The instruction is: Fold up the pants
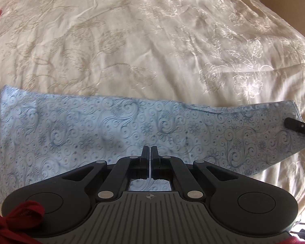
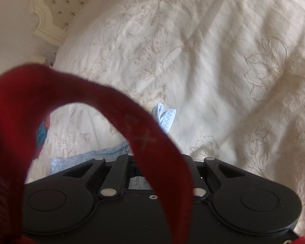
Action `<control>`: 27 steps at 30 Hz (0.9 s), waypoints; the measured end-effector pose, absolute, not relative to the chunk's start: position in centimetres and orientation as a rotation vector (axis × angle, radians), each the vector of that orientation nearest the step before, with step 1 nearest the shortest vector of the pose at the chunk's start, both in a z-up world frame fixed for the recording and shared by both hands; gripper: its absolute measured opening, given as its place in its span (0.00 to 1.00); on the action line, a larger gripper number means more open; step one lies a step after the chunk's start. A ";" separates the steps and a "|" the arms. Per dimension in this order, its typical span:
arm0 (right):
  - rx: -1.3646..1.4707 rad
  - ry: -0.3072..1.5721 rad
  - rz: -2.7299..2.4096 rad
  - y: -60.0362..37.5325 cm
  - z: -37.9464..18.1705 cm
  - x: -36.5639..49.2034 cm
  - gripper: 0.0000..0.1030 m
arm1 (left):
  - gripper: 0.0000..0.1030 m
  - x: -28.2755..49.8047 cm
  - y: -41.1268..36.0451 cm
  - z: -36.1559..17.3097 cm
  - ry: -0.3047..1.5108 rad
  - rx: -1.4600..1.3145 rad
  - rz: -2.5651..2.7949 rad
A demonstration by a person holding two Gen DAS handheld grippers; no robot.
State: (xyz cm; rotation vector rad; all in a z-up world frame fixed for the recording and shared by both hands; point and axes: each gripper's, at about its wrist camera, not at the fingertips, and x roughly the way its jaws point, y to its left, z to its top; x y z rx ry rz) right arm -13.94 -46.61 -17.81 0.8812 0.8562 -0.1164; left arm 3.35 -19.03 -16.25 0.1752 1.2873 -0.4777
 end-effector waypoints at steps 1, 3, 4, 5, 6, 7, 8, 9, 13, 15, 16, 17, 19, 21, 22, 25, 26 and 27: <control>0.883 0.844 -0.115 -46.5 -17.2 -14.0 0.19 | 0.02 3.4 -19.7 -16.6 1.287 0.178 -0.493; 0.883 0.821 -0.107 -46.2 -15.9 -14.1 0.19 | 0.02 3.5 -21.1 -17.3 1.283 0.189 -0.525; 0.879 0.817 -0.104 -46.0 -15.5 -14.0 0.19 | 0.02 3.5 -21.7 -17.7 1.279 0.195 -0.539; 0.873 0.817 -0.105 -45.7 -15.0 -13.8 0.19 | 0.02 3.5 -22.3 -18.1 1.276 0.204 -0.555; 0.869 0.819 -0.107 -45.4 -14.8 -13.5 0.19 | 0.02 3.5 -22.8 -18.6 1.278 0.216 -0.570; 0.869 0.818 -0.109 -45.2 -14.5 -13.4 0.19 | 0.02 3.5 -23.3 -19.2 1.286 0.232 -0.582; 0.870 0.814 -0.109 -44.9 -14.3 -13.2 0.19 | 0.02 3.4 -23.8 -19.9 1.298 0.258 -0.590; 0.872 0.811 -0.107 -44.6 -14.1 -13.0 0.19 | 0.02 3.4 -24.1 -20.5 1.304 0.288 -0.593; 0.866 0.813 -0.097 -43.0 -13.0 -11.8 0.19 | 0.02 3.6 -22.6 -19.4 1.280 0.223 -0.584; 0.858 0.798 -0.072 -42.1 -11.9 -11.4 0.19 | 0.02 3.8 -20.3 -17.4 1.236 0.174 -0.557; 0.856 0.791 -0.062 -41.4 -11.4 -11.0 0.19 | 0.02 4.0 -19.0 -16.7 1.224 0.156 -0.538; 0.851 0.785 -0.049 -40.5 -10.9 -10.4 0.19 | 0.02 4.2 -17.6 -16.1 1.218 0.137 -0.518; 0.836 0.772 -0.019 -38.8 -9.9 -9.4 0.20 | 0.02 4.8 -14.2 -15.2 1.218 0.093 -0.471; 0.826 0.760 0.027 -36.4 -8.9 -7.9 0.20 | 0.02 5.3 -10.6 -14.7 1.225 0.066 -0.422; 0.821 0.757 0.044 -35.4 -8.6 -7.3 0.20 | 0.02 5.5 -9.1 -14.6 1.231 0.061 -0.397; 0.780 0.765 0.111 -31.1 -8.2 -5.0 0.20 | 0.02 5.7 -4.3 -14.2 1.239 0.056 -0.330; 0.769 0.775 0.129 -29.7 -8.4 -4.2 0.21 | 0.02 5.6 -2.6 -14.0 1.241 0.054 -0.306; 0.760 0.791 0.149 -28.3 -8.8 -3.6 0.21 | 0.02 5.6 -1.1 -13.9 1.242 0.051 -0.287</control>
